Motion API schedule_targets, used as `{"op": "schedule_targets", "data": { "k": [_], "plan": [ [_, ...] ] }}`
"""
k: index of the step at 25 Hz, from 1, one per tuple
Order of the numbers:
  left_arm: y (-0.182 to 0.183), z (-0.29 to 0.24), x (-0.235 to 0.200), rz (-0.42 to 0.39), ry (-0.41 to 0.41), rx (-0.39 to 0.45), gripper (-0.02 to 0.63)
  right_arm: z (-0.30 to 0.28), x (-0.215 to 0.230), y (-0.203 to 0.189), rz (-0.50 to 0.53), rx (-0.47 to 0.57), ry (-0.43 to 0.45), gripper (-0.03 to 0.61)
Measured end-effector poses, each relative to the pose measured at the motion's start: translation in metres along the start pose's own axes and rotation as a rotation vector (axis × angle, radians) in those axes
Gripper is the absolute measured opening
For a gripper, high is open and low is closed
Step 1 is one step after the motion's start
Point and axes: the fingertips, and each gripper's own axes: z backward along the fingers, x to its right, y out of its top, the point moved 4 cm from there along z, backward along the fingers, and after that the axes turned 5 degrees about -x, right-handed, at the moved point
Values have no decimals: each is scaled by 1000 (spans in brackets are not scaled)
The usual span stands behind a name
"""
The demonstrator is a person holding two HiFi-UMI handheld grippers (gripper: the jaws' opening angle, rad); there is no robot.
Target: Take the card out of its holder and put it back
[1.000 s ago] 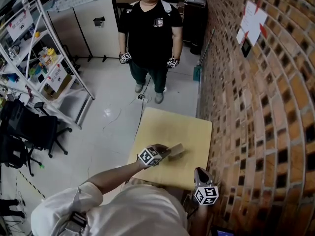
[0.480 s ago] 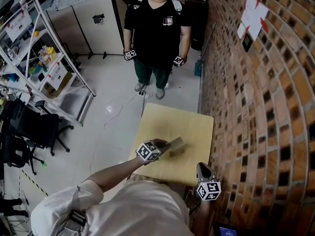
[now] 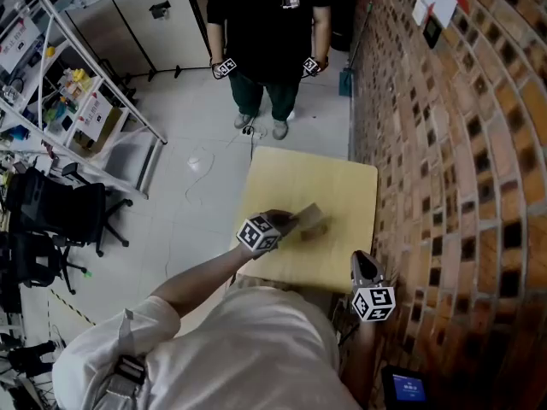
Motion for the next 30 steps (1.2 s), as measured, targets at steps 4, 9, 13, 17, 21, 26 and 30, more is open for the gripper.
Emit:
{"op": "schedule_targets", "data": {
  "k": [4, 9, 13, 17, 21, 26, 30],
  "plan": [
    [1, 5, 0, -4, 9, 3, 34, 0, -1, -1, -8, 3, -4, 20],
    [-2, 9, 3, -1, 9, 3, 34, 2, -6, -1, -6, 7, -7, 20],
    [-3, 10, 3, -3, 9, 5, 34, 2, -6, 1, 0, 12, -7, 20],
    [-3, 12, 3, -9, 10, 0, 34, 4, -5, 5, 4, 19, -10, 20],
    [-3, 12, 4, -11, 12, -2, 34, 5, -2, 6, 13, 19, -16, 20],
    [-2, 13, 8, -13, 8, -3, 34, 8, -4, 9, 16, 21, -22, 20],
    [-3, 12, 8, -12, 9, -3, 34, 7, -6, 8, 14, 21, -17, 20]
  ]
}}
